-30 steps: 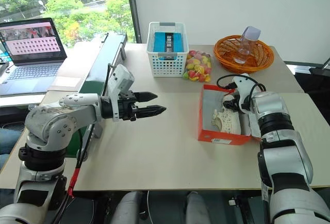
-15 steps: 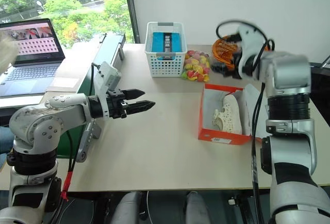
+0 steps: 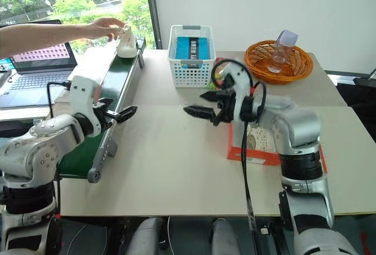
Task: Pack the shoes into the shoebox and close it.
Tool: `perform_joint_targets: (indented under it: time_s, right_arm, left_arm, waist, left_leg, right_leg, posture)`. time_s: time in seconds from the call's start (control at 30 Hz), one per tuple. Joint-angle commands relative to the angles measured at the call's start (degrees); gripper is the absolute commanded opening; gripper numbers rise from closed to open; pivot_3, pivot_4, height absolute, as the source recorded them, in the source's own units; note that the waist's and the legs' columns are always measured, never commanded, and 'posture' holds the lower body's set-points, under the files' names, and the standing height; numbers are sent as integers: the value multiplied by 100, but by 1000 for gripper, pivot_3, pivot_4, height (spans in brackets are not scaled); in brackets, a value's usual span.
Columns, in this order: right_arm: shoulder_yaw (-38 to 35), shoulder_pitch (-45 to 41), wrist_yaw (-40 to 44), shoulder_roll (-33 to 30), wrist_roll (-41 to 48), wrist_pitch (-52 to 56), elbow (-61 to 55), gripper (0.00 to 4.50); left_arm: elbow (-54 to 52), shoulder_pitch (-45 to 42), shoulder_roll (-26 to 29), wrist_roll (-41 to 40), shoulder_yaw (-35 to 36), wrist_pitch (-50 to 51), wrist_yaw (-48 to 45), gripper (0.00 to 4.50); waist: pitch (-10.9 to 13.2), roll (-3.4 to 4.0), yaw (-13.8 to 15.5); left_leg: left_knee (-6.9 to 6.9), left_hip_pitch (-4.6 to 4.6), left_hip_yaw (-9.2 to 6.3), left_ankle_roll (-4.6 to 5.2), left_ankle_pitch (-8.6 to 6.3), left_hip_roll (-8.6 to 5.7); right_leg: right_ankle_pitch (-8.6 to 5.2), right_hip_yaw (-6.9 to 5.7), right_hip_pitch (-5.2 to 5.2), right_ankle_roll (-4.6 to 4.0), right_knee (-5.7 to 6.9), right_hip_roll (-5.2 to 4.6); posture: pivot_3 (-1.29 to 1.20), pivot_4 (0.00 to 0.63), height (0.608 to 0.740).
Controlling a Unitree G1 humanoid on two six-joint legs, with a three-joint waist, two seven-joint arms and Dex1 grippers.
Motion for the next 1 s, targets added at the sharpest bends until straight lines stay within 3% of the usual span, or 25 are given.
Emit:
perform_joint_targets:
  time_s: [0.03, 0.3, 0.67, 1.0]
  right_arm:
    - [84, 101, -190, 121, -231, -603, 47, 4500]
    - [429, 331, -343, 410, -416, -883, 15, 4500]
    - [403, 413, -784, 561, -465, -772, -264, 4500]
    - [405, 715, -1048, 612, -248, -434, -859, 4500]
  left_arm:
    - [-185, 484, -57, 421, 513, -570, 393, 4440]
    - [470, 495, -137, 820, 511, -1169, 551, 4440]
    - [2727, -1154, -31, 1423, -80, -2303, 225, 4440]
    - [4220, -2154, -422, 1748, -159, -3101, 597, 4440]
  waist:
    - [-6, -10, -4]
    - [-8, -13, 68]
    - [-10, -16, 89]
    - [-10, -17, 84]
  left_leg:
    - [-1, 1, 0, 0, 0, 1]
    - [-4, -1, 4, -3, -2, 3]
    - [-5, -4, 6, -4, -2, 4]
    - [-6, -5, 6, -3, -1, 4]
  right_leg:
    - [-2, 0, 0, -4, 0, 0]
    - [-9, -3, -4, -19, -3, -1]
    - [4, -10, -6, -18, -6, -2]
    - [19, -10, -6, -5, -7, -1]
  posture:
    - [0, 150, 735]
    - [0, 150, 735]
    - [0, 150, 735]
    - [0, 150, 735]
